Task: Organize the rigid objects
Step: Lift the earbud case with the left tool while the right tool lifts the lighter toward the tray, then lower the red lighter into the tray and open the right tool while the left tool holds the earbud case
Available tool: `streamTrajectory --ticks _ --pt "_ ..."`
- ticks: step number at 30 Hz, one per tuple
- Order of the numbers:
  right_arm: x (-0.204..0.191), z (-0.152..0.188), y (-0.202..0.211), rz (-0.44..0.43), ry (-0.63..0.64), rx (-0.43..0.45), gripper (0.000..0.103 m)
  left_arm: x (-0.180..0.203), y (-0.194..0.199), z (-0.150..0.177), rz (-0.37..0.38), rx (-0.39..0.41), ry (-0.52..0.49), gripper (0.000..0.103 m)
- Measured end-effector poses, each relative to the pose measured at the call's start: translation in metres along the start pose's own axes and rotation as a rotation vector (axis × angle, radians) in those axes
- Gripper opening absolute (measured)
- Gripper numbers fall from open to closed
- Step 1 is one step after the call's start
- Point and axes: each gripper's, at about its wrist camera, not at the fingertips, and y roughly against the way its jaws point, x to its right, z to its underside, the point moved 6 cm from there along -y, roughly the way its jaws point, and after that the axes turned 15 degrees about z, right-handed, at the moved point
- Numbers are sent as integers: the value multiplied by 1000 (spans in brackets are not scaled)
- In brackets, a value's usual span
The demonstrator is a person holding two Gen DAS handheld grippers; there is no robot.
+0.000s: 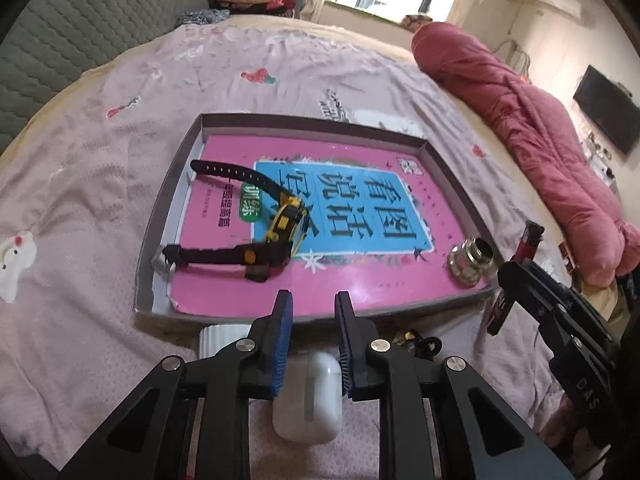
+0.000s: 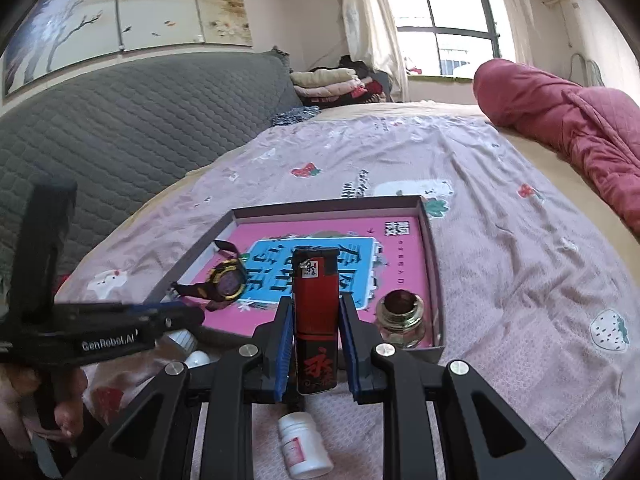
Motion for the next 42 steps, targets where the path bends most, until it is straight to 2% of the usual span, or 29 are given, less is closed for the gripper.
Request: streamTrajectory --ticks 15,27,42 --pt "2 -8 -24 -4 -2 -8 23 -3 -6 -10 5 16 3 22" --pt "-5 4 -63 27 42 -88 23 -13 -11 -13 5 17 22 22" --pt "-3 7 -64 28 30 -89 23 -17 -14 -13 3 14 39 22"
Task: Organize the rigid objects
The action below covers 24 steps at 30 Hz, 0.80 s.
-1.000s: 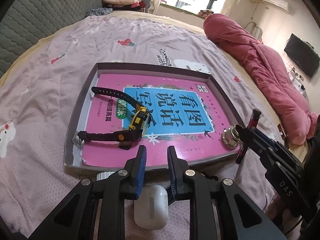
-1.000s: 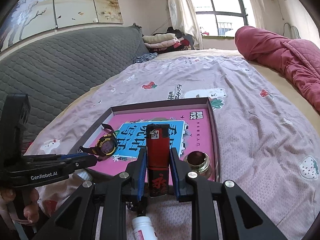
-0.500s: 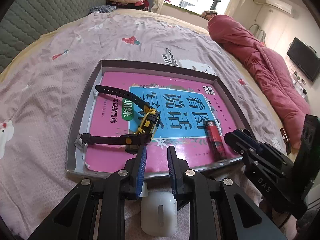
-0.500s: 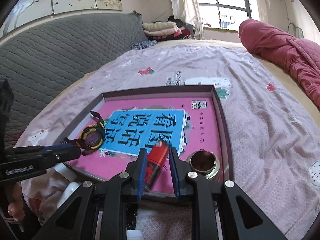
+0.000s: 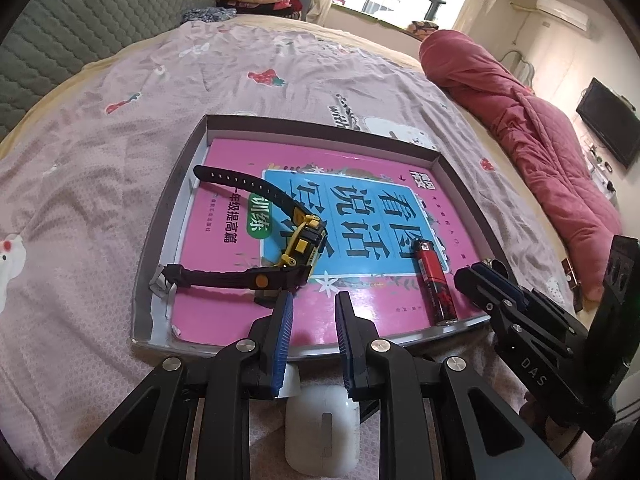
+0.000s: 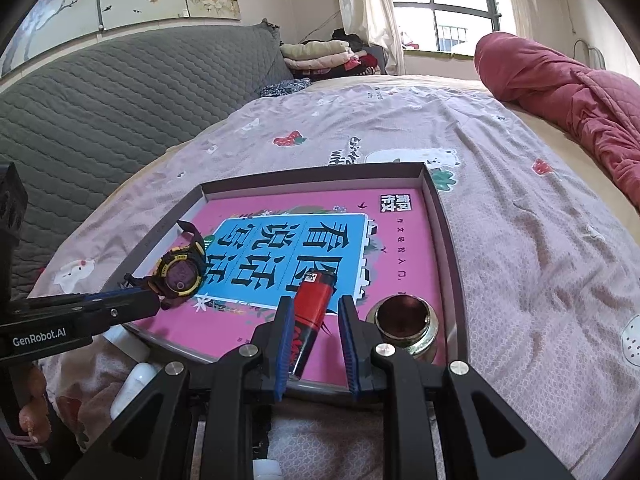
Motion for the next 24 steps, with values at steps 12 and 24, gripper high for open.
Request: streamTrajectory --ticks 12,24 --pt "-4 -2 7 -4 11 10 23 -7 5 -2 -42 8 -1 42" --pt "4 -8 20 49 9 43 40 -9 17 -6 -55 33 3 54"
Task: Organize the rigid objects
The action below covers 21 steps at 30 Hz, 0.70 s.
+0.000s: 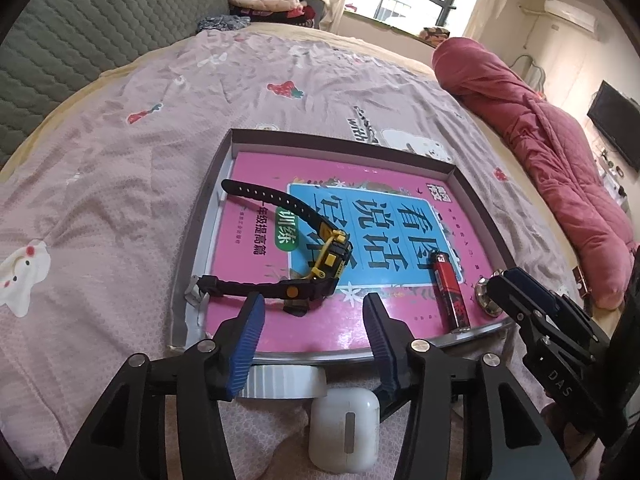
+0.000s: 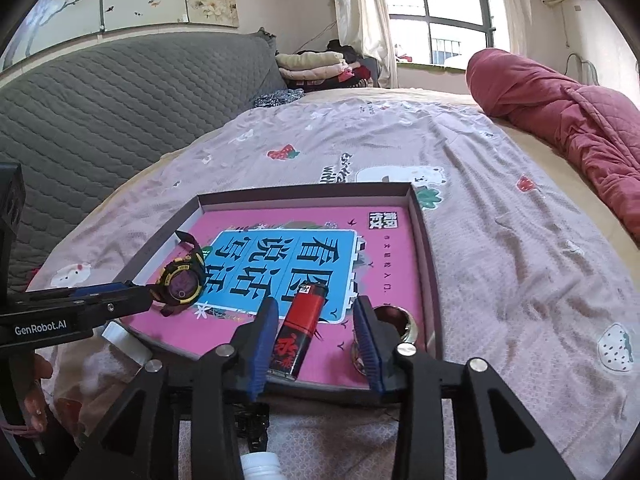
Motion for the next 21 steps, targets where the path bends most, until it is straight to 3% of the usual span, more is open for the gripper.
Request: streamTrajectory --ticks 21 --pt "3 -8 32 29 21 48 45 -8 38 -6 -8 43 37 62"
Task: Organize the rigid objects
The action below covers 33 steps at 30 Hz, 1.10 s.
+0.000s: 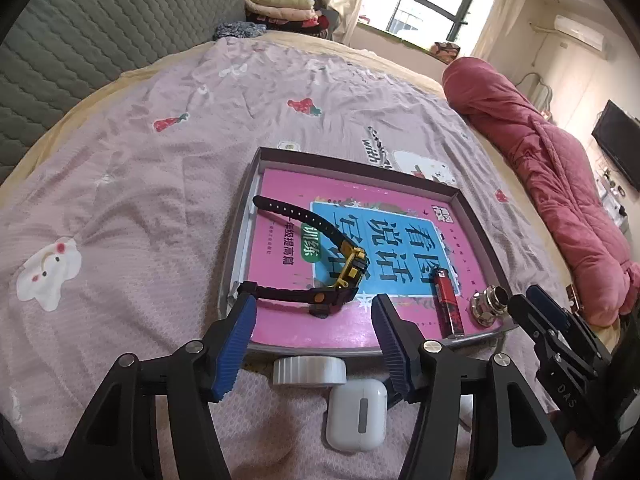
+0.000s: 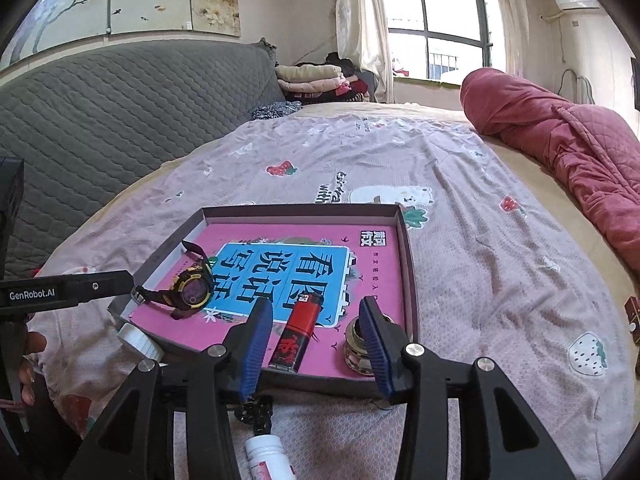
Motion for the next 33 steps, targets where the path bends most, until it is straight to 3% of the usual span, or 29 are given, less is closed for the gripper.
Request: streamTrajectory --ticks 4,22,33 --pt "-2 0 9 -7 14 10 52 3 7 3 4 -3 -5 62" --pt "-7 22 33 -59 24 -50 53 27 21 37 19 -63 -79 64" --pt "-9 38 37 -61 63 -93 53 25 11 55 29 -114 -56 64"
